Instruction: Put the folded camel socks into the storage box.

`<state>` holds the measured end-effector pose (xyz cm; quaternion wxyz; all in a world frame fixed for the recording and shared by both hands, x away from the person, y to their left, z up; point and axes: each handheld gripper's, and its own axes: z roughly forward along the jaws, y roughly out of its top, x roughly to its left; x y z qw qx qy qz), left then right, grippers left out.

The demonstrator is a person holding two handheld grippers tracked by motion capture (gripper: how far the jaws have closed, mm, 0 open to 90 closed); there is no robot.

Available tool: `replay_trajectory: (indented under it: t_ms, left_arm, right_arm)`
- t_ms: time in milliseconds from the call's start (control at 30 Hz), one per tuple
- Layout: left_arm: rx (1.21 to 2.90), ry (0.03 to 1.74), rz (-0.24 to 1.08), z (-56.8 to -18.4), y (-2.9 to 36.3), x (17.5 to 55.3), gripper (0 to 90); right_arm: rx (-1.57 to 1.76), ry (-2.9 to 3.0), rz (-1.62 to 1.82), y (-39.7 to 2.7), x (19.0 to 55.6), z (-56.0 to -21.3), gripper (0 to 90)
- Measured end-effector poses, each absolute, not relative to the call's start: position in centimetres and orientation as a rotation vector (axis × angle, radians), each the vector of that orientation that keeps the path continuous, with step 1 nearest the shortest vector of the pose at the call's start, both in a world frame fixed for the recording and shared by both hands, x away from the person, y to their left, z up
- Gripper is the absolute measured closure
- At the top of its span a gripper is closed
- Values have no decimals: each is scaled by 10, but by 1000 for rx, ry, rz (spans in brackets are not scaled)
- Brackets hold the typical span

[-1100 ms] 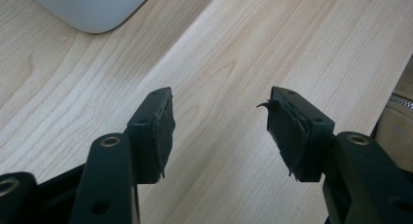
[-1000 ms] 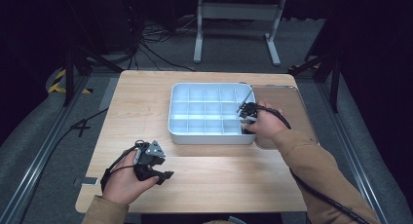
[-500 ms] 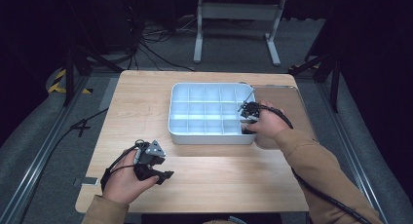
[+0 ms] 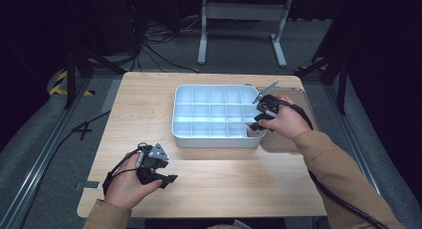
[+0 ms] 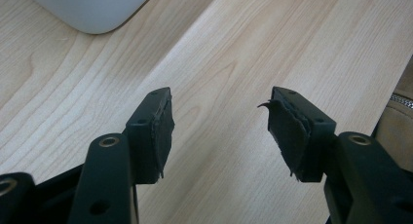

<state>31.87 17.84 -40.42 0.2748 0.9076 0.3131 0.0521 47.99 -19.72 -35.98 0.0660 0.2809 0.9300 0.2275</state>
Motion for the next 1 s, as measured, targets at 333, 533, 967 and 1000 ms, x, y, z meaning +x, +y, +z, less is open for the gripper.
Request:
replay_trajectory:
  t_ms: [333,533,967,1000]
  left_arm:
    - [2435,828,133,-403,175,319,430]
    - [2434,814,131,-401,173,320,430]
    - [2434,797,121,-398,170,321,431]
    - [2432,798,116,-398,169,321,430]
  right_arm:
    - [750,2749,930,-212,451,-342,522]
    - [666,2730,1017,-217,428,-337,502]
    - [528,2741,1147,-221,393,-347,485]
    - [531,2743,1153,-221,391,-348,481]
